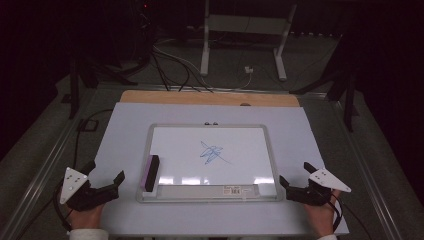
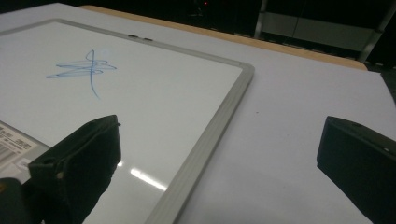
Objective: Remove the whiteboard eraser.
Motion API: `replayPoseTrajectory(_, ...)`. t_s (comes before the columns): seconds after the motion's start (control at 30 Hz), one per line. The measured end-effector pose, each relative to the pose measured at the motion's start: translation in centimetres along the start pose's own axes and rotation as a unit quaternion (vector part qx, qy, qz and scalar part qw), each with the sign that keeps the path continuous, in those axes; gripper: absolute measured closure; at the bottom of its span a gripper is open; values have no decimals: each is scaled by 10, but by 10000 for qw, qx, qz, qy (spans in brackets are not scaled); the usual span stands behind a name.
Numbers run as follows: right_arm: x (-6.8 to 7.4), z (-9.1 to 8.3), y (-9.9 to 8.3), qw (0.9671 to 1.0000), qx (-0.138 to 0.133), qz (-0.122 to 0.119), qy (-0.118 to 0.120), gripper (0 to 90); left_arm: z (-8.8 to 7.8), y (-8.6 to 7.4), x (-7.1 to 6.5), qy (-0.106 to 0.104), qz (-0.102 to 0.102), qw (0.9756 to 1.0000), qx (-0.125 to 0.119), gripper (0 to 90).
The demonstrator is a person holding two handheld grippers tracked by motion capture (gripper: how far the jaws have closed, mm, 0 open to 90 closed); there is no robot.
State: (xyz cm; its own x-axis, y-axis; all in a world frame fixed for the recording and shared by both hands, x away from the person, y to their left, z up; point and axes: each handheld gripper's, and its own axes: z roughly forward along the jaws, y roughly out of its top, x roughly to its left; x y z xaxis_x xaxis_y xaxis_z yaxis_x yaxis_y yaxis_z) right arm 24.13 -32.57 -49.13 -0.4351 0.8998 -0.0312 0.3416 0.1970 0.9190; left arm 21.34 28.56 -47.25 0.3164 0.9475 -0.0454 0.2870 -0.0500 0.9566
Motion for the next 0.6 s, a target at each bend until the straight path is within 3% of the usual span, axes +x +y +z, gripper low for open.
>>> replayPoseTrajectory(0.1, 1, -4, 1, 9999, -86, 120, 72, 2, 0, 0, 0, -8, 24, 10000, 38, 7)
replayPoseTrajectory(0.43, 3, -3, 0, 9999, -68, 103, 72, 2, 0, 2, 2, 35, -44, 10000, 42, 8)
replayPoseTrajectory(0.6, 4, -2, 0, 9999, -32, 92, 131, 2, 2, 4, 1, -81, -21, 9998, 158, 8)
